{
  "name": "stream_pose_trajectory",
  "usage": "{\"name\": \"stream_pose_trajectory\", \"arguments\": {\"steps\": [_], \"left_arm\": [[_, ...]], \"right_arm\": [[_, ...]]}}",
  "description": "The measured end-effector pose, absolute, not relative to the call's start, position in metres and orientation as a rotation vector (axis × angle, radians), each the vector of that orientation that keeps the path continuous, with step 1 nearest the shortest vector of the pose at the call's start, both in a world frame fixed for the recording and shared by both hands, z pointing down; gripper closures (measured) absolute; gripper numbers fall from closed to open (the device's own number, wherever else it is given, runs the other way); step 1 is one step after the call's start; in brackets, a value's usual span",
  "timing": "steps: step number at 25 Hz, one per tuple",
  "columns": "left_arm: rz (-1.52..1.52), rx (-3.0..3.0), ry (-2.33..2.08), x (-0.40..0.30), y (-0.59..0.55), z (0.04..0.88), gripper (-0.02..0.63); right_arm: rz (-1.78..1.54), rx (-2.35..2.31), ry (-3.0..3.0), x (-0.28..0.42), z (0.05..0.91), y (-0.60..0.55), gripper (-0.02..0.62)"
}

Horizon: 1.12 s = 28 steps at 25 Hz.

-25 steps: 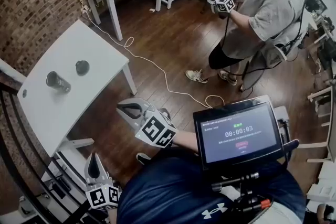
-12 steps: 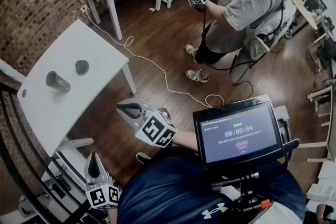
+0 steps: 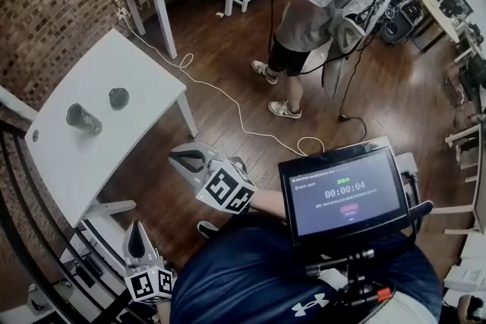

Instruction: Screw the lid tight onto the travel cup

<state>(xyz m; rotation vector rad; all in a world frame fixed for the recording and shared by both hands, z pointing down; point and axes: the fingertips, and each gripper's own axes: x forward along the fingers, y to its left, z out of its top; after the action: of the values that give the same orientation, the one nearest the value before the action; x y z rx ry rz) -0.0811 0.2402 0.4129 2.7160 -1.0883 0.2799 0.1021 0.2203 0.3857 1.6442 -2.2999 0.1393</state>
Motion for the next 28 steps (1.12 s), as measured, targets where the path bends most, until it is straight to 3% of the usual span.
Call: {"name": "stream_pose_trajectory", "arguments": {"steps": [15,19,26,27,28], "left_arm": [[0.305,2.683,-1.079,-0.072,0.254,0.416,0.6],[0.273,2.739,-0.959,-0.01,0.273,0.442,0.6],[0.278,2.664,-1.326,-0.027,0.206,0.408,0.6],[0.283,2.654,-1.344,-0.03,0.197,0.407,0.596],[0.292,2.638,-1.355,-0.035,0.187,0.41,0.523]], "right_arm": [[0.155,1.623,-2.34,0.097,0.396,0.229,0.584],[0.106,1.719,-2.361,0.156,0.405,0.261,0.584],[0.196,1.524,-2.459,0.17,0.419,0.193,0.584],[0.217,1.521,-2.447,0.174,0.424,0.185,0.584],[0.244,1.522,-2.432,0.178,0.431,0.177,0.584]]}}
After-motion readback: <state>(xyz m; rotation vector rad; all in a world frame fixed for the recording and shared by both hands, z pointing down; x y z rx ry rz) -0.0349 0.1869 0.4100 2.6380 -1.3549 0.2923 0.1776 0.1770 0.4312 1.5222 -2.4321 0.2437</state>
